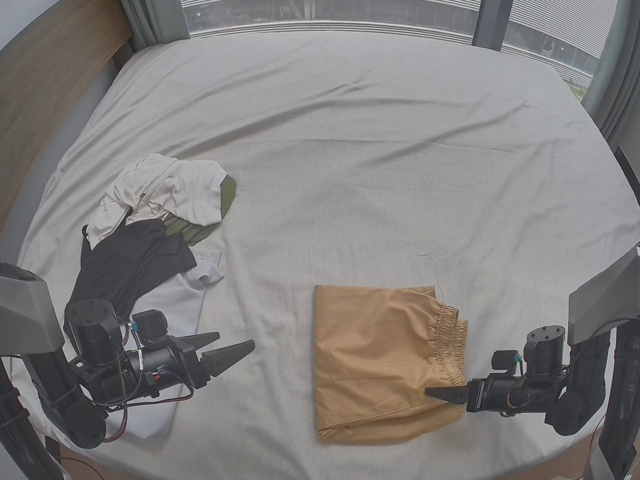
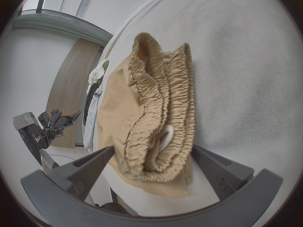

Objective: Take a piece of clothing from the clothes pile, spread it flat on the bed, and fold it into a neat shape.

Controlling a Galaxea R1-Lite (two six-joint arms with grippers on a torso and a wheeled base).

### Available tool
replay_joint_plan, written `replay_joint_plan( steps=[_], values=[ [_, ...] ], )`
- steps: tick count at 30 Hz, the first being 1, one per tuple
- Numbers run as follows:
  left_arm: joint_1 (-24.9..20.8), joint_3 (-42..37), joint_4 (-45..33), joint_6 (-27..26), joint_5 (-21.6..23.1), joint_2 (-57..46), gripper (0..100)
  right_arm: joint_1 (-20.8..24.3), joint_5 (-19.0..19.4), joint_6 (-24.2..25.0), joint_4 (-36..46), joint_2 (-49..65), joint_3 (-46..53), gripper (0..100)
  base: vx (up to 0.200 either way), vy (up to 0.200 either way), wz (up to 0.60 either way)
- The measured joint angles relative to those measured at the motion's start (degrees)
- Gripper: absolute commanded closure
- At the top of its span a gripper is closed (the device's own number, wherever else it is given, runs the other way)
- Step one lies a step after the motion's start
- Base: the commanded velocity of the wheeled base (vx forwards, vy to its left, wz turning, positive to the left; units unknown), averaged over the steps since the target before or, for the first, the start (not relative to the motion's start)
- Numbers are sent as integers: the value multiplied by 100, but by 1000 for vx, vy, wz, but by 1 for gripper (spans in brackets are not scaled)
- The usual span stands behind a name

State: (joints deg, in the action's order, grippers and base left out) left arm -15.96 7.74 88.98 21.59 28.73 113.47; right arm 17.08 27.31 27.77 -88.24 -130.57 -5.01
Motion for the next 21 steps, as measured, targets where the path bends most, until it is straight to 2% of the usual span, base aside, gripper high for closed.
replay_joint_plan(
  steps=[6,21],
  values=[
    [6,-2,0,0,0,-18,0,268,0,422,5,-46,-177,0,0,0,0],
    [6,-35,2,2,0,-22,0,406,11,491,13,-82,-341,0,0,0,0]
  ],
)
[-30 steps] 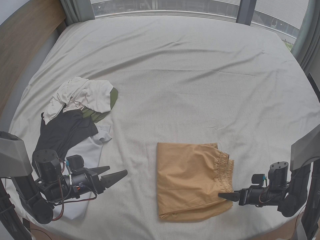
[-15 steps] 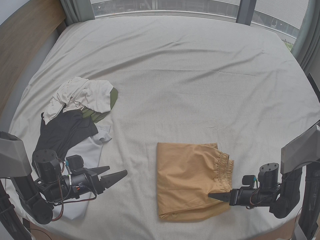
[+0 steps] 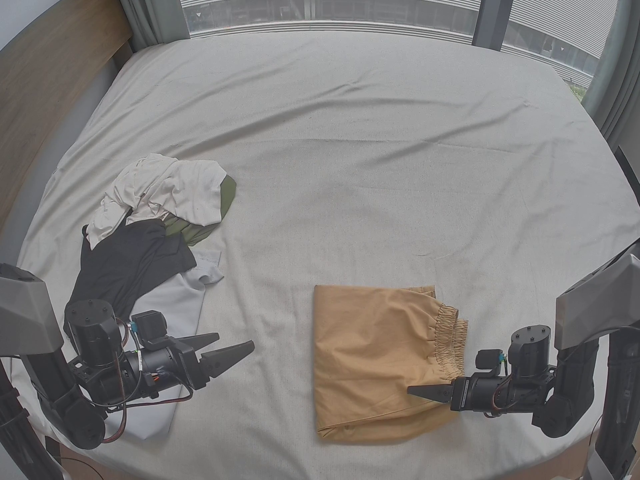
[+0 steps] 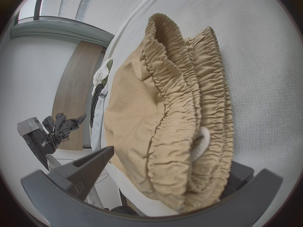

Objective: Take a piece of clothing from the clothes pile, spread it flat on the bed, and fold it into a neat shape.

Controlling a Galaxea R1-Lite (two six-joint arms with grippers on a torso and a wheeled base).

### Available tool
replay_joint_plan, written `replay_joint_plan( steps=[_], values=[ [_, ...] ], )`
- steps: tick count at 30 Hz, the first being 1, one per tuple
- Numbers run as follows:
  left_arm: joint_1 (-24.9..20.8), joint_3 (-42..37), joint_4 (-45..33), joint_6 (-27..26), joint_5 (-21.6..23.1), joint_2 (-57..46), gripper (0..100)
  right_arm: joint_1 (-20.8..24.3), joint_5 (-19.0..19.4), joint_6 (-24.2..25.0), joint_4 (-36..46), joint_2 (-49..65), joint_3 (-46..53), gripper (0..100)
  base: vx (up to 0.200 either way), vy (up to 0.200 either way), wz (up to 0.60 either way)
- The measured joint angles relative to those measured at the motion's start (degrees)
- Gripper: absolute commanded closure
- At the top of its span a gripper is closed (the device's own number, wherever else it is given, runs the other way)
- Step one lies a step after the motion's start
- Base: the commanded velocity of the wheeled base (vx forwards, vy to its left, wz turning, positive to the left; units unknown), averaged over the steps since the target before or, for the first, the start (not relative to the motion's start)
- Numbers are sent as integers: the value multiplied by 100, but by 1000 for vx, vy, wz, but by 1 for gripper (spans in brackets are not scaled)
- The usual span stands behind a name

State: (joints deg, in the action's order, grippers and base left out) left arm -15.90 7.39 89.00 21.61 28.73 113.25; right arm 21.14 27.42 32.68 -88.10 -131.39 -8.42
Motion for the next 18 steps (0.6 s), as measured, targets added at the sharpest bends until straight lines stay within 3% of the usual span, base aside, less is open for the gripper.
replay_joint_plan(
  steps=[8,9,18],
  values=[
    [-13,2,-2,-2,2,4,0,55,-5,0,-6,0,0,0,0,0,0],
    [-17,2,-2,-7,0,4,0,57,-5,0,-6,0,5,100,0,0,0],
    [-20,0,-2,-145,-2,15,0,83,-11,2,-4,-44,-1,100,0,0,0]
  ],
)
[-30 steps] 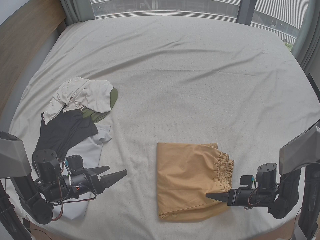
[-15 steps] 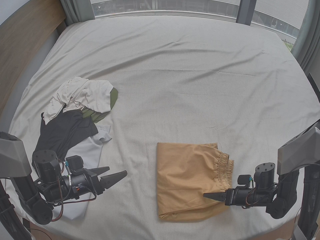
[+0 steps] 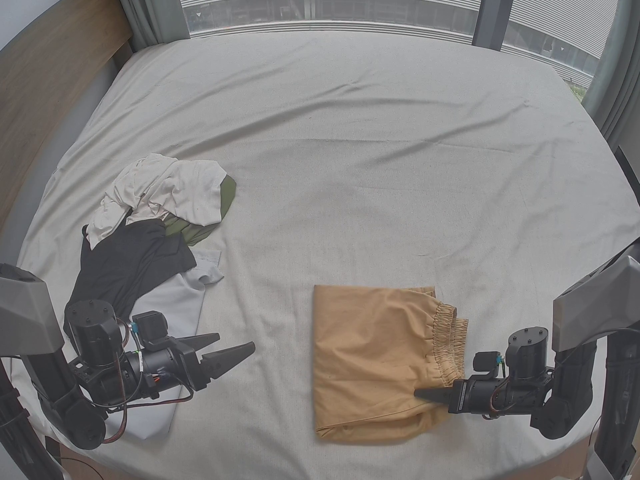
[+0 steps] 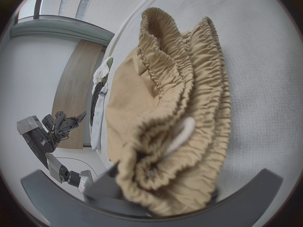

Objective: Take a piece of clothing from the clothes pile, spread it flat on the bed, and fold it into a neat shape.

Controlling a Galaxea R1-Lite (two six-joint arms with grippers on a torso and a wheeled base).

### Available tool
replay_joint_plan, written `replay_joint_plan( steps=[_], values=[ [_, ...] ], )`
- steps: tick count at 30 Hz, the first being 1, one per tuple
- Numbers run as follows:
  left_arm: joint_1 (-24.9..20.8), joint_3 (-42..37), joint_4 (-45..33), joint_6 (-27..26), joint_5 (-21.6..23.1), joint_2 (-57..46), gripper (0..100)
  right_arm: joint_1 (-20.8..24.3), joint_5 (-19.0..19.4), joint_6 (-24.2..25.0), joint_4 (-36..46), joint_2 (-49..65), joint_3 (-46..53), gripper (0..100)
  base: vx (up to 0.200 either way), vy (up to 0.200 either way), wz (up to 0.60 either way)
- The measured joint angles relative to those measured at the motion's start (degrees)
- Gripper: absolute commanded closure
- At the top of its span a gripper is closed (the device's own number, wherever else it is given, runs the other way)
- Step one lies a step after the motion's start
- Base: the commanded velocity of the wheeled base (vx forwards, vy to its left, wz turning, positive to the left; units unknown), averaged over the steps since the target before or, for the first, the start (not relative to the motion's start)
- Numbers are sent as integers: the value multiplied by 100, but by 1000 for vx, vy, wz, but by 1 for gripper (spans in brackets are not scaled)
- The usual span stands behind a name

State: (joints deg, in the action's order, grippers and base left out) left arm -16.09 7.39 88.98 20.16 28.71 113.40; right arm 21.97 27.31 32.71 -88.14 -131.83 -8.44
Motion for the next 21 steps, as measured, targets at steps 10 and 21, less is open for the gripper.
replay_joint_plan(
  steps=[10,21],
  values=[
    [-16,-26,0,-104,0,22,0,11,0,-2,-5,13,0,100,0,0,0],
    [-9,-23,0,-104,-5,9,0,460,17,-672,-2,308,61,100,0,0,0]
  ],
)
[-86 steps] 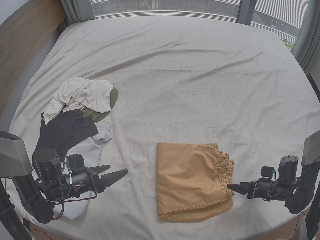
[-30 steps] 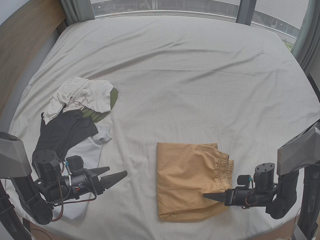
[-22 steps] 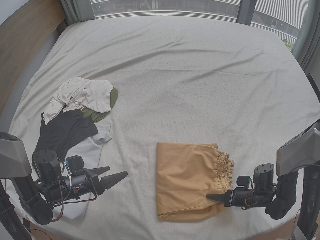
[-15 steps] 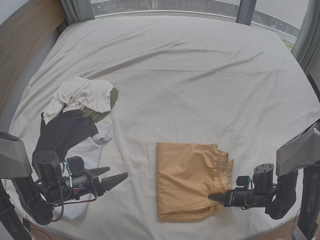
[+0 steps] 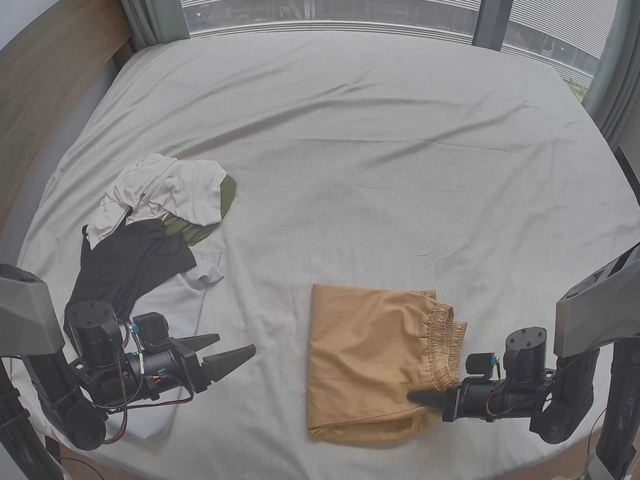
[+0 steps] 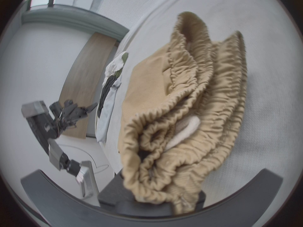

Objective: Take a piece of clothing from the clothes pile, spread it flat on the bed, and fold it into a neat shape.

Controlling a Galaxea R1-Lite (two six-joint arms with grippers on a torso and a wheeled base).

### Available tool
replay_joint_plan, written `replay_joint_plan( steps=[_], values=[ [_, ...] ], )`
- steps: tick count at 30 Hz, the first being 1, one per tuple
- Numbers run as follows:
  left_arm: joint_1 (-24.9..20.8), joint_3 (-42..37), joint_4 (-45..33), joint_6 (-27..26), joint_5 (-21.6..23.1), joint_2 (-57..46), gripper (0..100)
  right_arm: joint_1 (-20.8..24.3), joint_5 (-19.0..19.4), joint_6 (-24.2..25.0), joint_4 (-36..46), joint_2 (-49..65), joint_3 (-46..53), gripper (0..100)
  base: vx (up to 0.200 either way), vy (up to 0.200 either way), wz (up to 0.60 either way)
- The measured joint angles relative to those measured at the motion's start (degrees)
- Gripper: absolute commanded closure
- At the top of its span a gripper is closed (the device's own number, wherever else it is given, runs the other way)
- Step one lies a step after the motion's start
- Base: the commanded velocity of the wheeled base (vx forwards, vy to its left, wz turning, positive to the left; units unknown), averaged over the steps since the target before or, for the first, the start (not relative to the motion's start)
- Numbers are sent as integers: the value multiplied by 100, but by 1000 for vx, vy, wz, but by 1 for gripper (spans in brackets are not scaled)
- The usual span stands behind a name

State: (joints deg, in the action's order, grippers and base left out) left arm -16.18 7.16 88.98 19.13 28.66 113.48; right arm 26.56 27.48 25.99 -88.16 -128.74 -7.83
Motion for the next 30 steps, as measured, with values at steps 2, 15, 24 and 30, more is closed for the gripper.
replay_joint_plan(
  steps=[2,15,24,30],
  values=[
    [2,-7,0,0,0,0,0,44,20,-306,-5,-33,15,100,0,0,0],
    [2,-13,-2,0,-1,-11,0,-79,88,-522,6,463,-94,100,0,0,0],
    [-5,-2,0,2,0,-26,0,-110,30,-183,6,1243,-485,100,0,0,0],
    [-5,6,0,2,-1,-39,0,-118,-60,-18,11,1447,-879,100,0,0,0]
  ],
)
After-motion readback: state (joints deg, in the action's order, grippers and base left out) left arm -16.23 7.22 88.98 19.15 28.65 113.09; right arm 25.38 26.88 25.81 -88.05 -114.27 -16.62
